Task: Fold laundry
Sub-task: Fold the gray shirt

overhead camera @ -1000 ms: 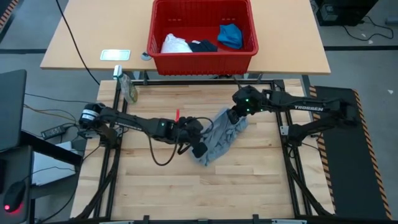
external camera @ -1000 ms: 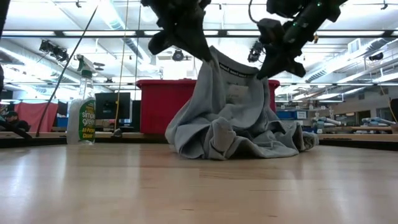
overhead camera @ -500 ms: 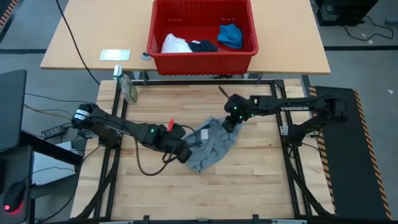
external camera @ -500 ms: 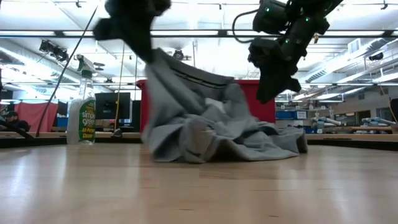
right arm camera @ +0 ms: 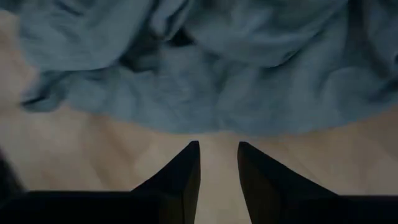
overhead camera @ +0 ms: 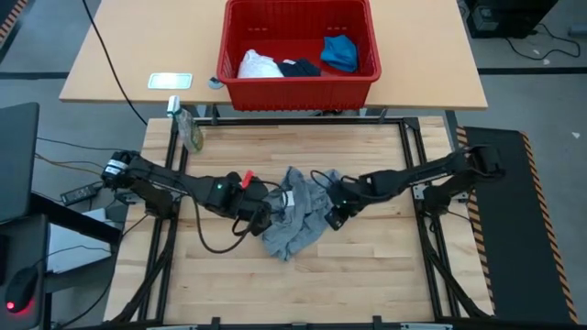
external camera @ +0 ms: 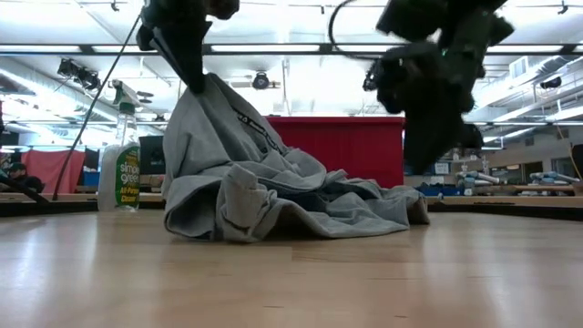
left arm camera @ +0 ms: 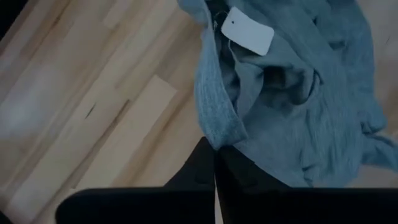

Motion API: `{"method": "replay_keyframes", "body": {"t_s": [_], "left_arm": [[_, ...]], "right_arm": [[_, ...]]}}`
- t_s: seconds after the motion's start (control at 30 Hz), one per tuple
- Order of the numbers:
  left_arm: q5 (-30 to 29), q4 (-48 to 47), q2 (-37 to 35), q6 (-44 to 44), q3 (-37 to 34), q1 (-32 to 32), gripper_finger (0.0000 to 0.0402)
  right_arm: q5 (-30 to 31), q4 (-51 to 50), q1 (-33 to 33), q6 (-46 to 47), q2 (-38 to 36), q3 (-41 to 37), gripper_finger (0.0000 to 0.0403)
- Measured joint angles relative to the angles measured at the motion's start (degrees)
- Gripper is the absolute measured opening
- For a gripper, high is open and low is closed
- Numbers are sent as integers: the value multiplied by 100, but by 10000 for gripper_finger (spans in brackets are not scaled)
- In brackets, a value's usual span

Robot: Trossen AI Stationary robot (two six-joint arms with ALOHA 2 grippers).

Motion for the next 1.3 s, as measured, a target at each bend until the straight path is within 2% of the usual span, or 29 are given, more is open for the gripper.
{"method": "replay_keyframes", "body": {"t_s": [0.1, 0.17, 0.2, 0.27, 0.4, 0.6, 0.67, 0.8, 0.93, 1.03, 1.13, 1.3], "left_arm": [[58, 5, 0, 249, 0, -47, 0], [58, 18, 0, 441, 0, -52, 0], [48, 42, 0, 532, 0, -21, 0], [11, 125, 0, 702, 0, 70, 0], [-10, 157, 0, 768, 0, 181, 0], [-7, 164, 0, 766, 0, 175, 0], [-7, 165, 0, 772, 0, 176, 0], [-5, 112, 0, 800, 0, 184, 0], [-3, -23, 0, 886, 0, 186, 0], [6, -230, 0, 915, 0, 220, 0], [6, -499, 0, 945, 0, 297, 0], [-56, -493, 0, 1106, 0, 531, 0]], "right_arm": [[369, 136, 53, 146, -156, 138, 114], [973, 454, -35, 110, -179, 186, 114], [1307, 717, -113, -31, -119, 197, 114], [1516, 1274, -340, -387, 163, 203, 114], [842, 2091, -797, -481, 719, 192, 115], [892, 2906, -1061, -832, 1225, 195, 117], [648, 3388, -1129, -1054, 1449, 195, 114], [404, 3688, -1194, -1010, 1790, 195, 86], [521, 3389, -1200, -974, 1823, 195, 18], [447, 2816, -1134, -891, 1563, 195, 10], [-164, 2115, -877, -657, 994, 195, 5], [-1574, 1184, 35, -146, 74, 197, 4]]}}
